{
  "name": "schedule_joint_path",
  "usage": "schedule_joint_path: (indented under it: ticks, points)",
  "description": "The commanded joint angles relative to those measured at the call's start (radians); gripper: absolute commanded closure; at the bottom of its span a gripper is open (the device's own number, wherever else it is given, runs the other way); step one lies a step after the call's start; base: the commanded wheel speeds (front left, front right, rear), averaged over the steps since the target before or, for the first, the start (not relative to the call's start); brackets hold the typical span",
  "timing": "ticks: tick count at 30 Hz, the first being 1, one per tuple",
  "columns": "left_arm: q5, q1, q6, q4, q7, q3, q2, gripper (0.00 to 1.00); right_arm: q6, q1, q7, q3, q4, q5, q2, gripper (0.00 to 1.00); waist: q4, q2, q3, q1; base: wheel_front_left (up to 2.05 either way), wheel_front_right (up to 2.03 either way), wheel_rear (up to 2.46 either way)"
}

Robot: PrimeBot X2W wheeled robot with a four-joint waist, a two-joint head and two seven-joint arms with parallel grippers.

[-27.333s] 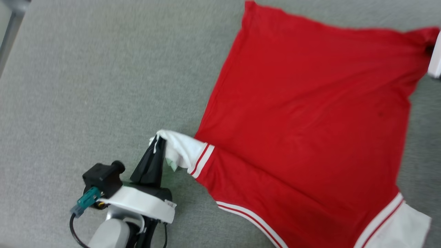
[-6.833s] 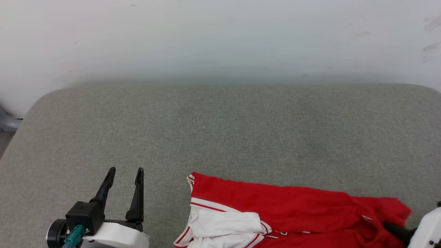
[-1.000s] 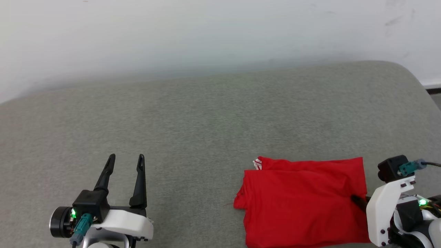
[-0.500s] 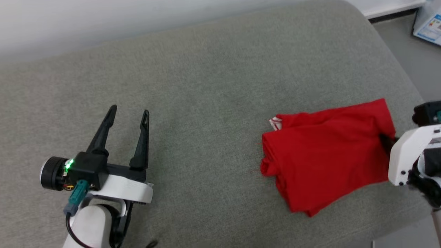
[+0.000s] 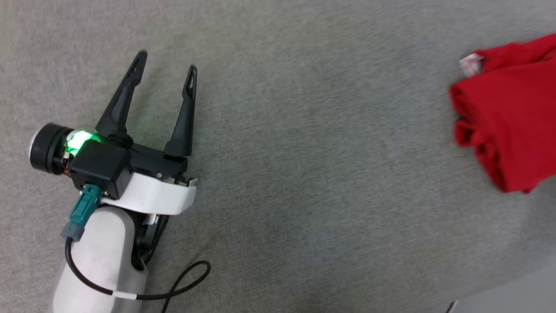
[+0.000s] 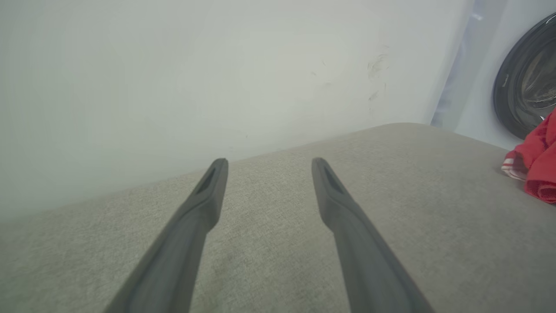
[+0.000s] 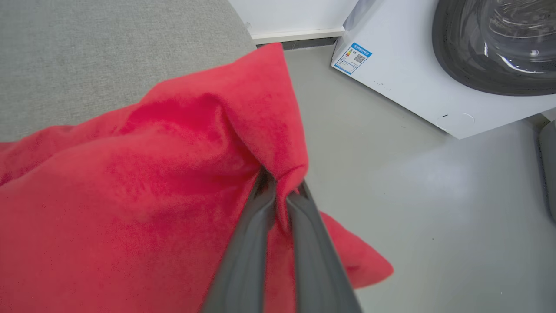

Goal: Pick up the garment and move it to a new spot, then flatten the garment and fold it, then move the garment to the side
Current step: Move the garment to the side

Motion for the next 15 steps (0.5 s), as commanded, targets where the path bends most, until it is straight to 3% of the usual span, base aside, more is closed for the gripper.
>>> schedule_joint_path:
  ticks: [1,7,12,13,14,15]
  points:
    - [0.005,-0.019,-0.008,-0.008,0.0,-0.004,0.001,0.0,-0.001,-0.024,-0.013,-0.018,0.005,-0.019,-0.016,1.0,0.045,0.0,0.063,-0.0002,0.0,0.0,0.0]
    - [0.01,-0.05,-0.007,-0.021,-0.006,-0.017,0.006,0.0,-0.001,-0.058,-0.057,-0.131,0.061,-0.102,-0.029,1.0,0.071,0.0,0.097,-0.0002,0.0,0.0,0.0]
    - [0.009,-0.057,-0.003,-0.012,-0.011,-0.028,0.002,0.0,-0.001,-0.054,-0.098,-0.187,0.117,-0.164,0.003,1.0,0.079,0.0,0.092,-0.0002,0.0,0.0,0.0]
    - [0.008,-0.057,-0.002,-0.011,-0.011,-0.03,0.001,0.0,-0.001,-0.055,-0.109,-0.193,0.13,-0.179,0.002,0.65,0.08,0.0,0.089,-0.0002,0.0,0.0,0.0]
    - [0.007,-0.056,-0.001,-0.01,-0.011,-0.031,0.001,0.0,-0.001,-0.058,-0.122,-0.204,0.143,-0.19,0.003,0.0,0.08,0.0,0.086,-0.0002,0.0,0.0,0.0]
    - [0.006,-0.056,-0.001,-0.008,-0.012,-0.033,0.001,0.0,-0.001,-0.061,-0.134,-0.21,0.158,-0.2,0.006,0.0,0.08,0.0,0.082,-0.0002,0.0,0.0,0.0]
